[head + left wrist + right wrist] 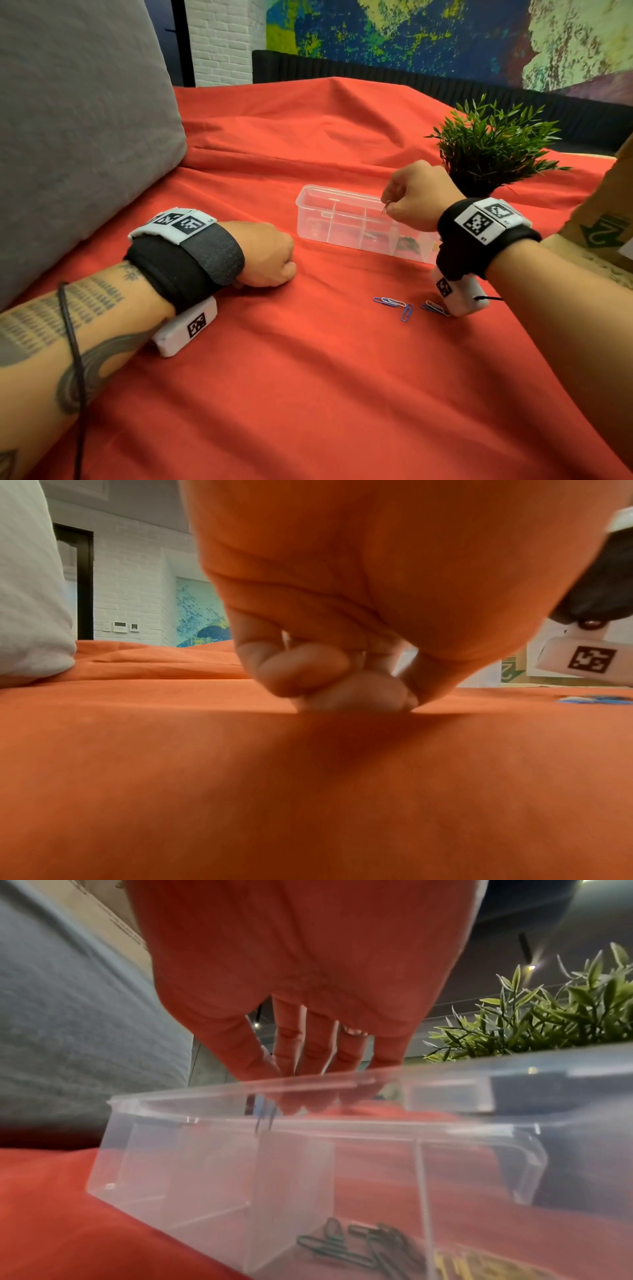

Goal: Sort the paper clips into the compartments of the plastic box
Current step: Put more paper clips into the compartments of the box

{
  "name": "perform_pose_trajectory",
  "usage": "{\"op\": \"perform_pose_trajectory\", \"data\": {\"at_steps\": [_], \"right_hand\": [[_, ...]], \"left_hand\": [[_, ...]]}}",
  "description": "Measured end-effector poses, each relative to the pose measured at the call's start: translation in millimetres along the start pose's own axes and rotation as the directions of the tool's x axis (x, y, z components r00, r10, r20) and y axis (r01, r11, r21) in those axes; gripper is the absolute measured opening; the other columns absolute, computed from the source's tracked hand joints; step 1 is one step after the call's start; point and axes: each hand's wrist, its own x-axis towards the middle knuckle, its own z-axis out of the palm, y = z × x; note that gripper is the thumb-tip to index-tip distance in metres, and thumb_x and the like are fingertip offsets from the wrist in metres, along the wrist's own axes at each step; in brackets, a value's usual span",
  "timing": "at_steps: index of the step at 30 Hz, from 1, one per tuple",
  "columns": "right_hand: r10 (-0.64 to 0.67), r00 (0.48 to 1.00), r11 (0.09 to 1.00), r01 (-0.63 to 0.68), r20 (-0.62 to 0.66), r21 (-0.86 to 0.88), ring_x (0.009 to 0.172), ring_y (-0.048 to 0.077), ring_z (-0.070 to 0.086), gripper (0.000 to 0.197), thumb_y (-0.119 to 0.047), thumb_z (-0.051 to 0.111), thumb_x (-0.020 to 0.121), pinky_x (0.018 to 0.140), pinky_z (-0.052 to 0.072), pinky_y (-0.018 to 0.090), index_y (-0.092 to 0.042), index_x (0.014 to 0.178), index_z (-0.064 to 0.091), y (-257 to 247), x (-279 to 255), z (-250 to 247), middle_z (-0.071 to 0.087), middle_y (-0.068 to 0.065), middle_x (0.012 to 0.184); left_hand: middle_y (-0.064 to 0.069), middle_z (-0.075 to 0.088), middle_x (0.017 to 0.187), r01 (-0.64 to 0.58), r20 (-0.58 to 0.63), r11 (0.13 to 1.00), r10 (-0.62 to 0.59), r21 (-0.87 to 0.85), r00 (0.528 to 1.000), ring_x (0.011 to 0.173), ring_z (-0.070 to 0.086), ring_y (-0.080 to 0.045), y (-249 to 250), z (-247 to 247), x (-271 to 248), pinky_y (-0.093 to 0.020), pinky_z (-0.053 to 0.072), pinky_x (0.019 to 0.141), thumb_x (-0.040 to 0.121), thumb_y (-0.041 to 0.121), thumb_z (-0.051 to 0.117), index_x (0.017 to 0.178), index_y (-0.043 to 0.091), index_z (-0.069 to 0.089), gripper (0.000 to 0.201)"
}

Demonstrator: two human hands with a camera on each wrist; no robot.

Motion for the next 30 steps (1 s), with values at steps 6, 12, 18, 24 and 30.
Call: {"op": "perform_pose_trajectory", "data": {"at_steps": [6, 12, 18, 24, 30], "right_hand": [[-0.059, 0.977, 0.995, 0.073, -0.203, 0.063, 0.075, 0.018, 0.065, 0.016, -0.011, 0.065, 0.074, 0.074, 0.046, 0.022, -0.019, 0.082, 0.078, -2.7, -13.2, -16.5, 0.069, -0.003, 0.073], [-0.232, 0.969, 0.973, 0.231, 0.081, 0.022, 0.065, 0.010, 0.068, 0.012, -0.013, 0.069, 0.071, 0.070, 0.056, 0.027, -0.024, 0.072, 0.074, -13.4, -57.2, -18.5, 0.073, -0.006, 0.067], [-0.212, 0.854, 0.948, 0.298, 0.475, -0.113, 0.074, 0.007, 0.068, 0.015, -0.022, 0.071, 0.071, 0.072, 0.058, 0.029, -0.028, 0.084, 0.075, -20.2, -86.5, -5.5, 0.074, -0.010, 0.079], [-0.149, 0.842, 0.943, 0.278, 0.519, -0.181, 0.070, 0.004, 0.060, 0.031, -0.013, 0.059, 0.062, 0.070, 0.061, 0.042, -0.034, 0.082, 0.069, -24.4, -87.4, 3.6, 0.067, -0.014, 0.072], [-0.123, 0.827, 0.952, 0.256, 0.549, -0.171, 0.068, 0.004, 0.061, 0.027, -0.014, 0.057, 0.060, 0.072, 0.061, 0.043, -0.032, 0.078, 0.068, -27.7, -88.4, 0.1, 0.067, -0.013, 0.069]], "left_hand": [[-0.019, 0.079, 0.087, -0.015, -0.010, 1.000, 0.015, 0.003, 1.000, 0.081, 0.077, -0.041, -1.6, 3.0, 2.2, -0.043, 0.064, 0.083, 0.100, 0.039, 0.039, 0.085, 0.006, 0.069, 0.047], [-0.019, 0.079, 0.087, -0.013, -0.005, 1.000, 0.013, 0.000, 1.000, 0.082, 0.077, -0.041, -0.6, 1.0, 0.6, -0.043, 0.064, 0.082, 0.101, 0.038, 0.039, 0.084, 0.006, 0.069, 0.048], [-0.018, 0.079, 0.085, -0.005, 0.000, 1.000, 0.005, 0.006, 1.000, 0.082, 0.078, -0.040, 0.9, 0.0, -0.1, -0.041, 0.063, 0.082, 0.102, 0.039, 0.038, 0.083, 0.007, 0.067, 0.047], [-0.015, 0.078, 0.072, -0.003, 0.025, 1.000, 0.003, -0.014, 1.000, 0.075, 0.079, -0.038, 0.2, -0.8, -0.5, -0.041, 0.064, 0.080, 0.101, 0.039, 0.038, 0.078, 0.008, 0.066, 0.047], [-0.015, 0.079, 0.071, -0.010, 0.021, 1.000, 0.010, -0.009, 1.000, 0.073, 0.078, -0.036, 0.9, -2.7, -3.3, -0.039, 0.063, 0.080, 0.102, 0.039, 0.039, 0.080, 0.007, 0.068, 0.048]]}}
